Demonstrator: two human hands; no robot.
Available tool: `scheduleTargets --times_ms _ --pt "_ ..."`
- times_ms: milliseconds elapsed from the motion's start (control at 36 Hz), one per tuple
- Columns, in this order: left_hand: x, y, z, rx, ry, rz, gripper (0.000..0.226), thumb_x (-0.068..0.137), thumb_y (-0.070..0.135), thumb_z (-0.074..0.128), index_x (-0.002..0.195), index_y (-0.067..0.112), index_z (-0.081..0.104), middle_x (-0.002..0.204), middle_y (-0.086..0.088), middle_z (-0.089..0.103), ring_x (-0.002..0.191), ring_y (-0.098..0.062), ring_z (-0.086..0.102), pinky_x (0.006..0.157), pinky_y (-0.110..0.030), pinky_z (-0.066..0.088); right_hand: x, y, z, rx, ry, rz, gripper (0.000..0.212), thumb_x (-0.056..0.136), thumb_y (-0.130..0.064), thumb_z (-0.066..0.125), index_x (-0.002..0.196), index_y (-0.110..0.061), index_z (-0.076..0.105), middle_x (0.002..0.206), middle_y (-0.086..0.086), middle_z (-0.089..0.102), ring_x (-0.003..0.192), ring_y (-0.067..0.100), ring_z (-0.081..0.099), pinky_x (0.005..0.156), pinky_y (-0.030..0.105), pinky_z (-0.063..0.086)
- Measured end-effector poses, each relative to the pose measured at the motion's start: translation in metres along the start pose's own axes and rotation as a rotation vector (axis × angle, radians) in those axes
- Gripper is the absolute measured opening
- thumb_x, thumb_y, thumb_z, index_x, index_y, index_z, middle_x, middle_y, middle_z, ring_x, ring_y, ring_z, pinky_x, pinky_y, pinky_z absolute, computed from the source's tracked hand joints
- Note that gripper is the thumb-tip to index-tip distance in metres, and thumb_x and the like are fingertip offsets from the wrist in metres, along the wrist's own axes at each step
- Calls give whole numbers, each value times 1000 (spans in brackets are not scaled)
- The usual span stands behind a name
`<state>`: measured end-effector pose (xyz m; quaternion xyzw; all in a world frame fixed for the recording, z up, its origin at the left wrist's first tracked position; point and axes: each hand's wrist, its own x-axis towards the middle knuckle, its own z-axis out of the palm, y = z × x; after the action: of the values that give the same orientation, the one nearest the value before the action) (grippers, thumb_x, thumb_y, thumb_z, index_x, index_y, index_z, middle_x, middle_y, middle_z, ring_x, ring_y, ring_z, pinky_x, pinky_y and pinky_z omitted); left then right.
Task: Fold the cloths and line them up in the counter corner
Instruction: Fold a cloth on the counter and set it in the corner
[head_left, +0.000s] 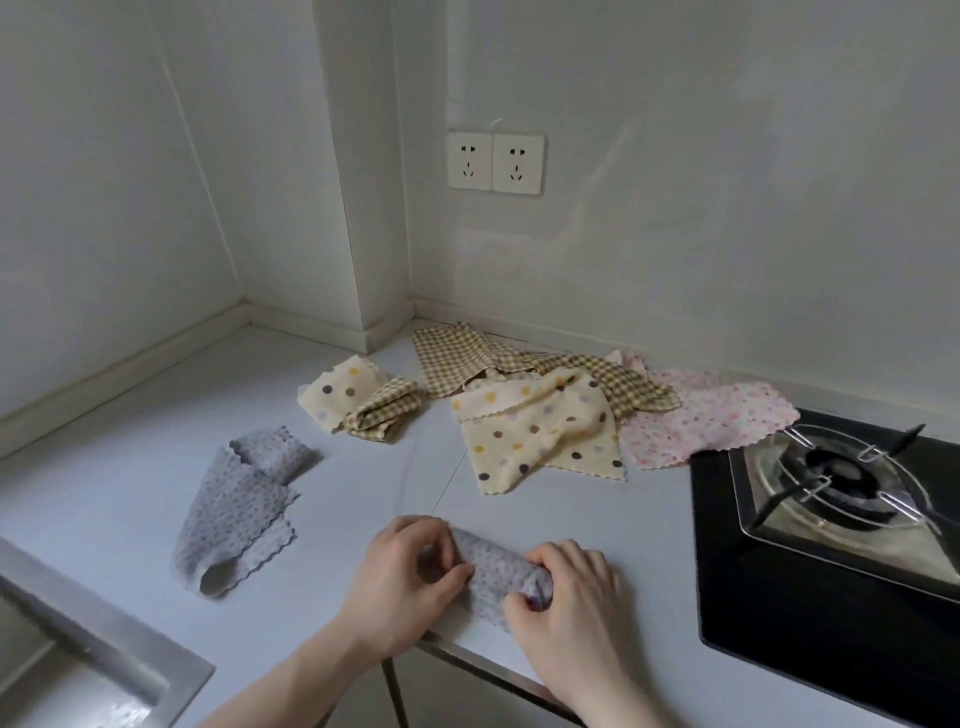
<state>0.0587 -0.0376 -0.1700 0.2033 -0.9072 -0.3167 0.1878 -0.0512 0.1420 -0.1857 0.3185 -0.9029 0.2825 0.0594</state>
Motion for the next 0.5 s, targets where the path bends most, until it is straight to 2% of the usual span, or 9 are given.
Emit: scheduleTargets --times_ms 83,139,222,306,389,444,500 --pt "-2 13 -8 -140 -70 -179 27 76 29 72 75 28 45 70 11 54 74 -5 49 64 -21 39 4 -7 -13 91 -215 105 18 66 -47 50 81 -37 52 87 -17 58 89 13 52 80 29 40" --pt "-7 31 -19 -211 -113 -280 29 77 16 69 82 28 43 70 8 51 60 -5 43 57 -23 40 5 -17 -33 257 -385 259 9 70 -38 54 76 -34 49 84 -12 62 84 15 56 77 32 46" --pt "-18 68 -45 -285 -160 -352 32 82 1 66 94 21 45 80 0 54 60 -3 46 55 -23 45 5 -32 -78 392 -546 403 14 79 -25 68 85 -29 56 91 -6 69 82 14 64 76 31 56" --pt "-30 113 -82 -369 -174 -390 36 85 -1 67 108 24 54 91 -5 62 69 -5 58 63 -23 53 2 -47 -135 436 -600 416 21 82 -30 75 98 -29 60 103 -11 67 88 6 65 73 22 53" --pt "-39 155 -125 -416 -225 -360 14 89 6 70 96 18 69 89 -11 70 74 -10 64 63 -17 50 -4 -64 -198 556 -586 448 29 77 -29 80 102 -30 65 101 -5 73 87 12 72 85 37 60" --pt "-51 178 -148 -435 -296 -340 3 90 13 73 89 13 70 86 -10 72 74 -14 64 63 -20 49 -18 -72 -235 606 -558 463 29 75 -22 81 101 -25 68 95 -1 76 83 16 74 85 42 61" --pt "-64 196 -162 -438 -379 -362 11 88 23 76 90 13 71 83 -5 73 72 -12 64 65 -22 47 -34 -82 -268 622 -516 481 28 74 -15 81 99 -22 70 89 2 77 76 15 72 81 39 59"
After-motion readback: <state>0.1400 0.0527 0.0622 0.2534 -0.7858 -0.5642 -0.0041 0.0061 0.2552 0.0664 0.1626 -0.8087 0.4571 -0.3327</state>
